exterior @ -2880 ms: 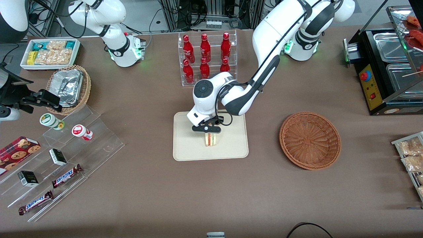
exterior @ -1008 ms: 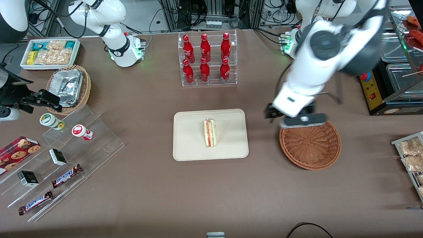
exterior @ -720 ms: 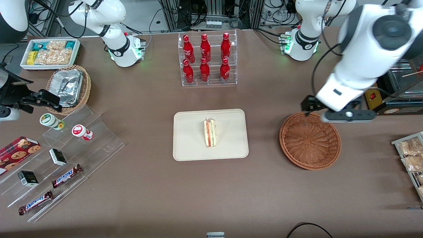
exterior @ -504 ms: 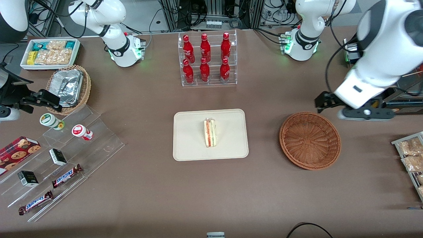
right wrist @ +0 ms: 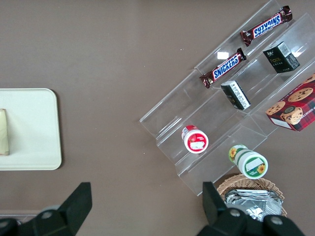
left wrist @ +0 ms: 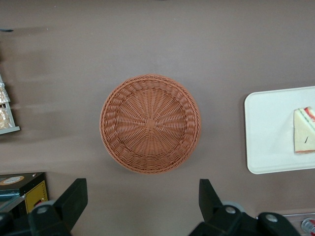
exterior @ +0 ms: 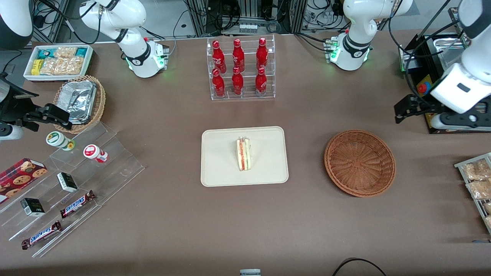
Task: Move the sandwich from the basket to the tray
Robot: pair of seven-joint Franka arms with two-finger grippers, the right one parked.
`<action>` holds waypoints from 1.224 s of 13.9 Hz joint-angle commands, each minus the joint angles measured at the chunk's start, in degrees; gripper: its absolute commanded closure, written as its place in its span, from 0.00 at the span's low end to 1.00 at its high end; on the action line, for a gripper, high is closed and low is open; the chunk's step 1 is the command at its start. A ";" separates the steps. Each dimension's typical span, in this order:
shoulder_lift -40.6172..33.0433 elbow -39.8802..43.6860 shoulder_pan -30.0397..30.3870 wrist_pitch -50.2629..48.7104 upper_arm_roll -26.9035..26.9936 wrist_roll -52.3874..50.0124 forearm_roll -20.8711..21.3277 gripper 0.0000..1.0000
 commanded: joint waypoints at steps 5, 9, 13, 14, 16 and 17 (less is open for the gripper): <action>-1.05 1.21 3.87 -2.20 -1.39 3.51 -1.38 0.00; -4.30 -1.51 3.28 -3.08 -1.41 3.43 -1.11 0.00; -3.87 -1.08 3.28 -3.69 -1.33 2.90 -1.12 0.00; -3.87 -0.90 3.36 -3.69 -1.32 3.16 -0.94 0.00; -3.78 -0.82 3.28 -3.78 0.25 3.52 -0.59 0.00; -3.78 -1.08 3.28 -3.78 0.26 3.61 0.20 0.00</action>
